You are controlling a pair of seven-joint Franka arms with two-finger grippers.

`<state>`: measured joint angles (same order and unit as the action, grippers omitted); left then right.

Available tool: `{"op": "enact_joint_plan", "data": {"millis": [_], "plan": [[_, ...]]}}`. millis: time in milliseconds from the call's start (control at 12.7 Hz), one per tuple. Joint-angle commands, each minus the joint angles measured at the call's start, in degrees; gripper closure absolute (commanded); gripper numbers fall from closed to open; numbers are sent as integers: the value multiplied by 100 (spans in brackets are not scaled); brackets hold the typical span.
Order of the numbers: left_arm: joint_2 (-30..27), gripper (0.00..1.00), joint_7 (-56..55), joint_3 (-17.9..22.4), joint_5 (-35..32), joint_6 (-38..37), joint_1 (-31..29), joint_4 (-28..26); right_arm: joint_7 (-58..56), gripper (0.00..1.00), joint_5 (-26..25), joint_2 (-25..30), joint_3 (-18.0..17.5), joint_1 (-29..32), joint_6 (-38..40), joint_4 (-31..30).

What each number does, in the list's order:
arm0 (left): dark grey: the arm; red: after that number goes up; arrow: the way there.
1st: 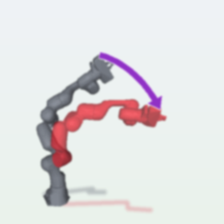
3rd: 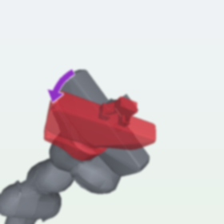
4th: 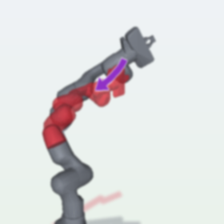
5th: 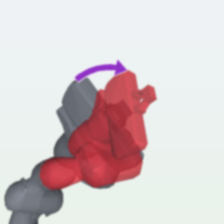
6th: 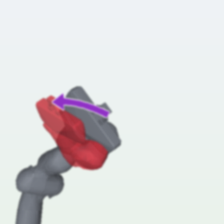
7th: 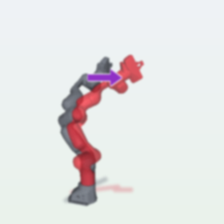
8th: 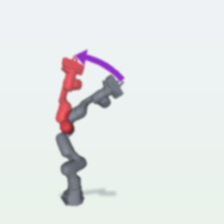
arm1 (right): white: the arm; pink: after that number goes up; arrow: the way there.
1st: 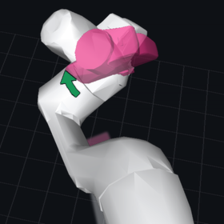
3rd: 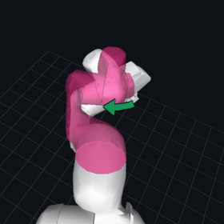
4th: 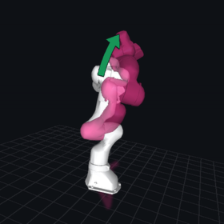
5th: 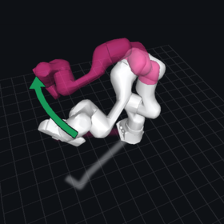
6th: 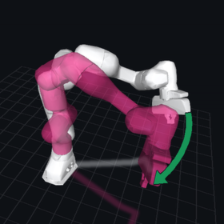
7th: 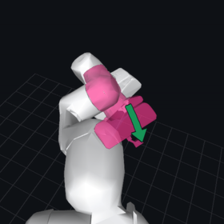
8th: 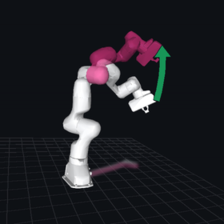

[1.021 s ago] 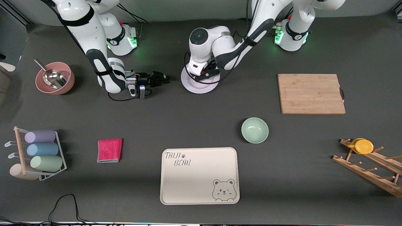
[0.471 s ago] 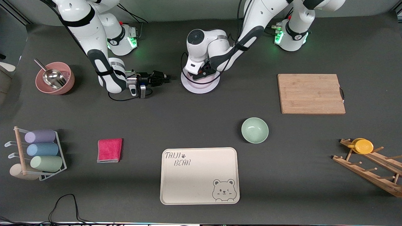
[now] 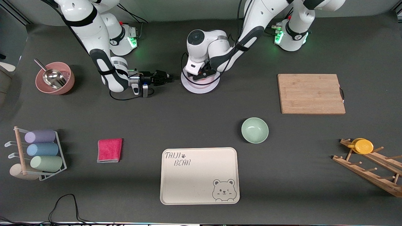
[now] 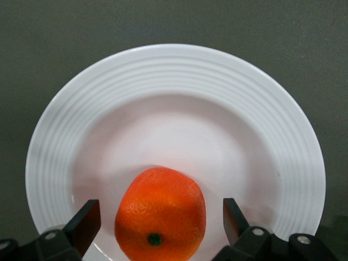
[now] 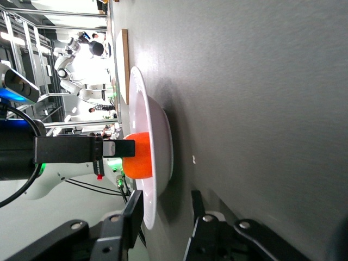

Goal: Place orange and plate with both arms
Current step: 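Open the left gripper and raise it away from the plate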

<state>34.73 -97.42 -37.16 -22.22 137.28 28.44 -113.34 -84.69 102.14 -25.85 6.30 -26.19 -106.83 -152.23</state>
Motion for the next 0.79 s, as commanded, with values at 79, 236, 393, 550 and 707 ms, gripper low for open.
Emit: {"op": "enact_joint_plan", "data": {"millis": [79, 236, 393, 550, 707], "plan": [[-63, 0, -172, 43, -133, -8, 21, 49, -338, 57, 603, -192, -348, -18, 39, 18], [-107, 0, -146, 51, -133, -70, 3, 58, -417, 57, 972, -245, -559, -27, 30, 18], [-282, 0, 3, 34, -133, -279, -250, 75, -426, 57, 1158, -280, -665, -27, -13, 26], [-466, 0, 502, -1, -81, -561, -531, 110, -426, 57, 1211, -280, -692, -27, -14, 26], [-634, 0, 1108, -97, 33, -912, -1005, 172, -426, 57, 1421, -315, -822, -27, -22, 53]]}}
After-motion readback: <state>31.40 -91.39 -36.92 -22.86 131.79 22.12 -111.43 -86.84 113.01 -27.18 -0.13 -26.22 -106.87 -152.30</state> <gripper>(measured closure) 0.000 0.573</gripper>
